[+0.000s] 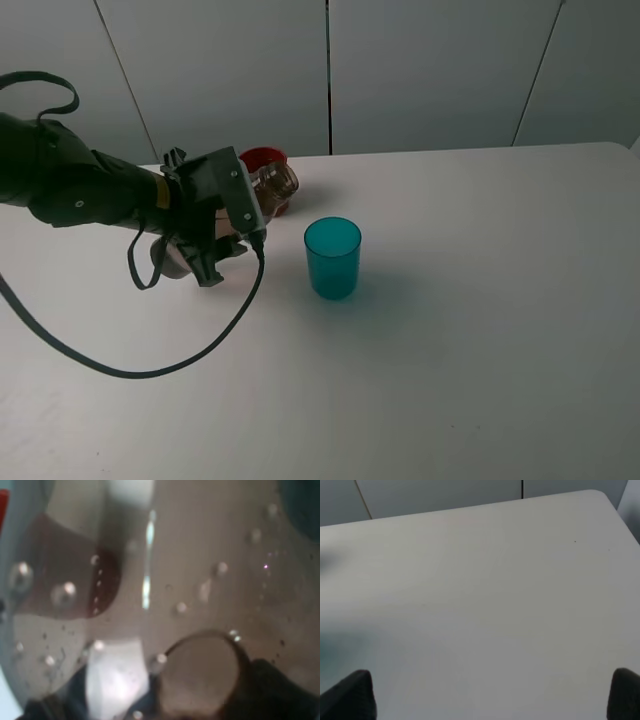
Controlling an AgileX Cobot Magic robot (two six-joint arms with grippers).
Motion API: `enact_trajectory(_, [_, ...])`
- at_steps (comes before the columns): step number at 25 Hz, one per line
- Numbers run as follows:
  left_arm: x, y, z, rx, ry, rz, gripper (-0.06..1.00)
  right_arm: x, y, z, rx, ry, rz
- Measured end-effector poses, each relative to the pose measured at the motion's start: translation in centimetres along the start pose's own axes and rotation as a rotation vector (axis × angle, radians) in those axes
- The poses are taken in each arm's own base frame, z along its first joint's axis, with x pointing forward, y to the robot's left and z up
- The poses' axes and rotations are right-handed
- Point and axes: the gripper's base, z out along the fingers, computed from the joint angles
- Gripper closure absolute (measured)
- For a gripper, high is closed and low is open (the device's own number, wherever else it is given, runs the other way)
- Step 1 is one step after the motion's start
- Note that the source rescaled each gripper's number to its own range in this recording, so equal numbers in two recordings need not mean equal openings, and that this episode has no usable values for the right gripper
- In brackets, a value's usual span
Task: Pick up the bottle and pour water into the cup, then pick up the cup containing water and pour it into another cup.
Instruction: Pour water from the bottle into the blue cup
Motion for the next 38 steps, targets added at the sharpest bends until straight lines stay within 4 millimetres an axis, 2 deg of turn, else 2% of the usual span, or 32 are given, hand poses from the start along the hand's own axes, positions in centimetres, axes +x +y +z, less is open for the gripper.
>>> enact_trajectory(15, [-2.2,0.1,0.8,0.017,0.07,0.28,0.93,0.0,0.0,0.0,0.0,0.0,0.0])
enact_trajectory(23, [-3.2,1.4,1.8,-0.012,0.197,0.279,0.93,0.0,0.0,0.0,0.0,0.0,0.0])
enact_trajectory(28, [-4.0,1.7,1.8,-0.033,0.2,0.322,0.93,0.0,0.0,0.0,0.0,0.0,0.0])
enact_trajectory(38, [-3.9,1.8,2.0,-0.038,0.215,0.422,0.93,0.0,0.0,0.0,0.0,0.0,0.0])
